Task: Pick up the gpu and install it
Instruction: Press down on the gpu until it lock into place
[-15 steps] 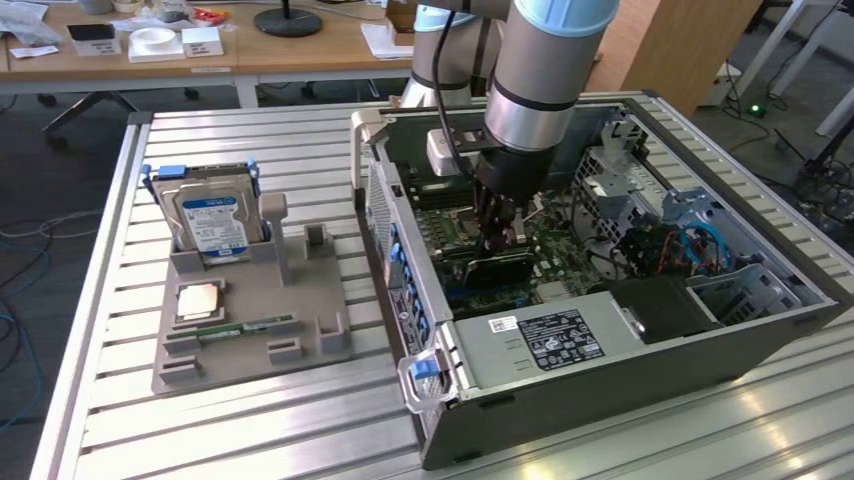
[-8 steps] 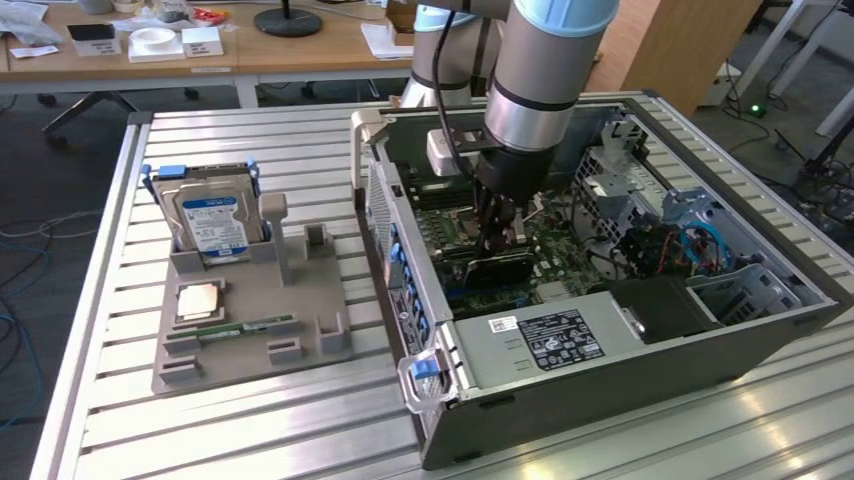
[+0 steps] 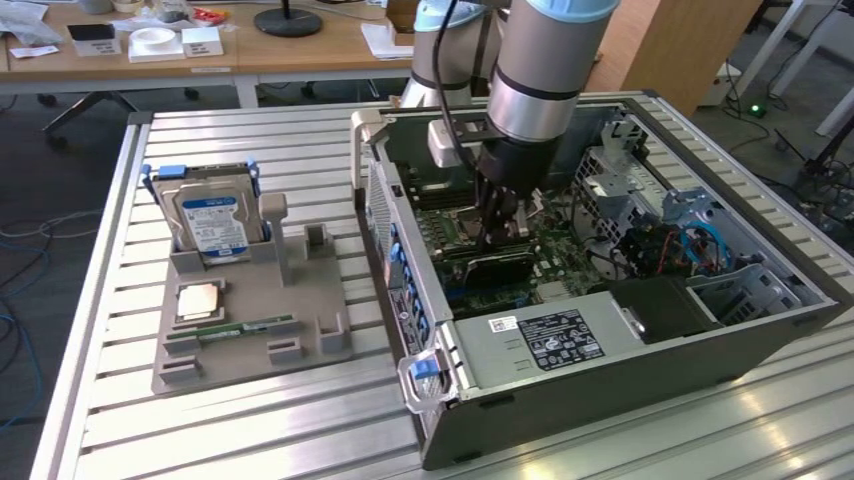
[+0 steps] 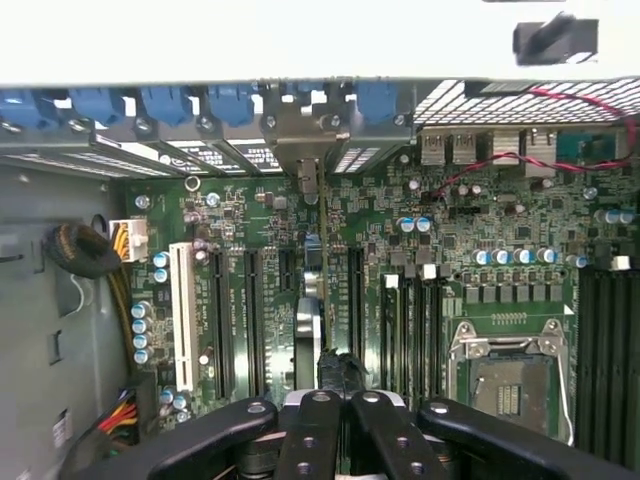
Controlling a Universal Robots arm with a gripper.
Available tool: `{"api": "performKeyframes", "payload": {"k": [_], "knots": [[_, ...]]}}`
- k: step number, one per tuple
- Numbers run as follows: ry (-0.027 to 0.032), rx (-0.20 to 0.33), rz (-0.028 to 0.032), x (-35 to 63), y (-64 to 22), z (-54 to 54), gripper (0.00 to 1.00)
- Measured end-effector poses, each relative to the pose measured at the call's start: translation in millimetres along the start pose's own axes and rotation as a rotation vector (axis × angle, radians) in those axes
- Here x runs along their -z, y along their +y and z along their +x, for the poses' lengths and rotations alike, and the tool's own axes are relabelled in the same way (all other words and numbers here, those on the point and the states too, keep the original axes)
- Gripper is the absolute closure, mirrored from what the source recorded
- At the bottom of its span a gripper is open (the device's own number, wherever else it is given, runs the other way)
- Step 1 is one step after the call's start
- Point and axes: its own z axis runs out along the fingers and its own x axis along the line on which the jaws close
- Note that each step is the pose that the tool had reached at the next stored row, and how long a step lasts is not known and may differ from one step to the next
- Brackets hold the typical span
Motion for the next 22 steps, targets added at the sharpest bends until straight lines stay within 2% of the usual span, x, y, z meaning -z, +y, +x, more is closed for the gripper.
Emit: {"api": "performKeyframes", "payload": {"k": [6,10,22], "knots": [[-0.0002,0.0,0.0008,17.0,-0.1,-0.4,0.89],[-0.0003,0.0,0.0035,28.5,-0.1,-0.6,0.89],[-0.0011,0.001,0.0247,57.5,-0.2,-1.3,0.89]]}}
